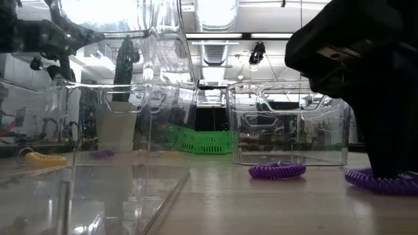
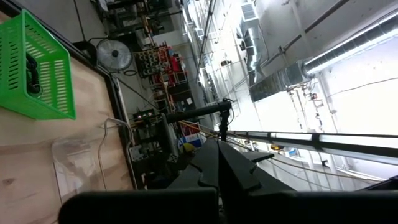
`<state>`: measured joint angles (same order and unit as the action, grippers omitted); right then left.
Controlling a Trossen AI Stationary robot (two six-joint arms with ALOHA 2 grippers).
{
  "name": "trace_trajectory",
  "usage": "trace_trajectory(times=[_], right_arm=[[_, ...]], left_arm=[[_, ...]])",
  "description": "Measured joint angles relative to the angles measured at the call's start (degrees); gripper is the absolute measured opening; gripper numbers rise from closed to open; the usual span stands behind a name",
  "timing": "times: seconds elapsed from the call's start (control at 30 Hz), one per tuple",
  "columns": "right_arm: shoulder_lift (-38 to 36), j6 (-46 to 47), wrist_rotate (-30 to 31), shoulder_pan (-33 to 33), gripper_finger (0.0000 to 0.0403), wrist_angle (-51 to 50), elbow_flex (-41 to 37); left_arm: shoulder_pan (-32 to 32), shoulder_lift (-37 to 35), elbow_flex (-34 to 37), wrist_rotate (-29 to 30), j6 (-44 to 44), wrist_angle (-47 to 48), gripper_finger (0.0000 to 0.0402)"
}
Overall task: Sort spring keychains
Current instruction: Put the bottom violet spring keychain into the top transparent bin
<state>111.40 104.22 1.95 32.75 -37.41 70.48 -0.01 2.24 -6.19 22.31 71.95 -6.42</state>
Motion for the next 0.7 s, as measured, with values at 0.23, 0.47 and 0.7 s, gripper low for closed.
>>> trace_trajectory(times=[0.23, 0.47, 0.7], right_arm=[[0.74, -2.42, -1.64, -0.04, 0.0040, -0.78, 0.07], [0.61, -3.40, -2.20, -0.05, 0.0015, -1.30, 0.56], [-0.27, -6.33, -2.88, 0.39, 0.0011, -1.22, 5.80]], left_arm=[[0.00, 0.00, 0.01, 0.01, 0.03, 0.00, 0.0000], [0.00, 0.00, 0.01, 0.02, 0.05, 0.00, 0.0000], [0.00, 0.00, 0.01, 0.02, 0.08, 0.04, 0.0000]])
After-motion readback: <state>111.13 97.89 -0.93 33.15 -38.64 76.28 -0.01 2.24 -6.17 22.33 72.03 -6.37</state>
